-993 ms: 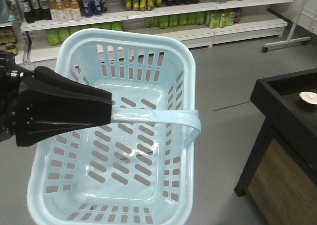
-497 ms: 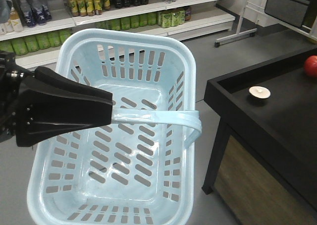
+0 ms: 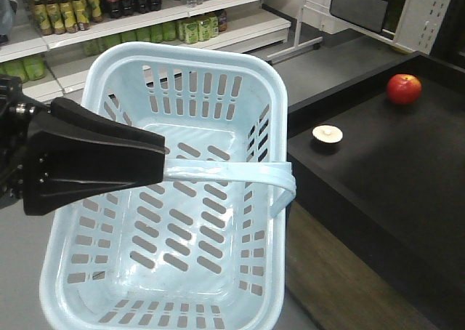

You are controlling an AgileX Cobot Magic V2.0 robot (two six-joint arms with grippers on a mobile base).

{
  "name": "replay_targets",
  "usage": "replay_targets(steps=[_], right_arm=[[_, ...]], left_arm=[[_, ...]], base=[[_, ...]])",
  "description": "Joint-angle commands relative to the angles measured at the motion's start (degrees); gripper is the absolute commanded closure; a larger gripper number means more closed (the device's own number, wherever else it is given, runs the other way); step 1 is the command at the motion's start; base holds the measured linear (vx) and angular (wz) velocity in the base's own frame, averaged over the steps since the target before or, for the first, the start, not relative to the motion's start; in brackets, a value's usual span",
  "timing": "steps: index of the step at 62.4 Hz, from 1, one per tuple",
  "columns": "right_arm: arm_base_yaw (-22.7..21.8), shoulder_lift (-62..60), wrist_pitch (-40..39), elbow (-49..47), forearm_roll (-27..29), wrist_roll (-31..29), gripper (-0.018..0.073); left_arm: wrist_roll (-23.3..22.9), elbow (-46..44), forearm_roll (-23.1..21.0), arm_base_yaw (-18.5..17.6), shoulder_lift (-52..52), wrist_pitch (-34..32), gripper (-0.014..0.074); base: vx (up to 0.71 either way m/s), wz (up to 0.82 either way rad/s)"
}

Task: Pick three apples into basket with both arms
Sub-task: 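Turn the base and approach the fruit table holding the basket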

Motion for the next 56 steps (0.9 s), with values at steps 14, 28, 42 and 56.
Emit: replay_targets(steps=[14,28,42,56], right_arm=[[-0.1,-0.5,-4.3,0.6,-0.1,0.0,0.0563],[-0.1,-0.5,-4.3,0.6,-0.2,0.0,0.0563],[-0.1,-0.5,-4.3,0.6,-0.2,0.0,0.0563],[-0.1,-0.5,-4.3,0.6,-0.2,0.0,0.0563]], left_arm=[[0.2,-1.6,2.5,-0.1,-1.2,1.4,0.0604],[0.2,-1.6,2.5,-0.1,-1.2,1.4,0.0604],[0.2,-1.6,2.5,-0.1,-1.2,1.4,0.0604],[0.2,-1.6,2.5,-0.1,-1.2,1.4,0.0604]], base=[[0.08,-0.3],[0.08,-0.31],[0.09,-0.34],[0.1,-0.39]])
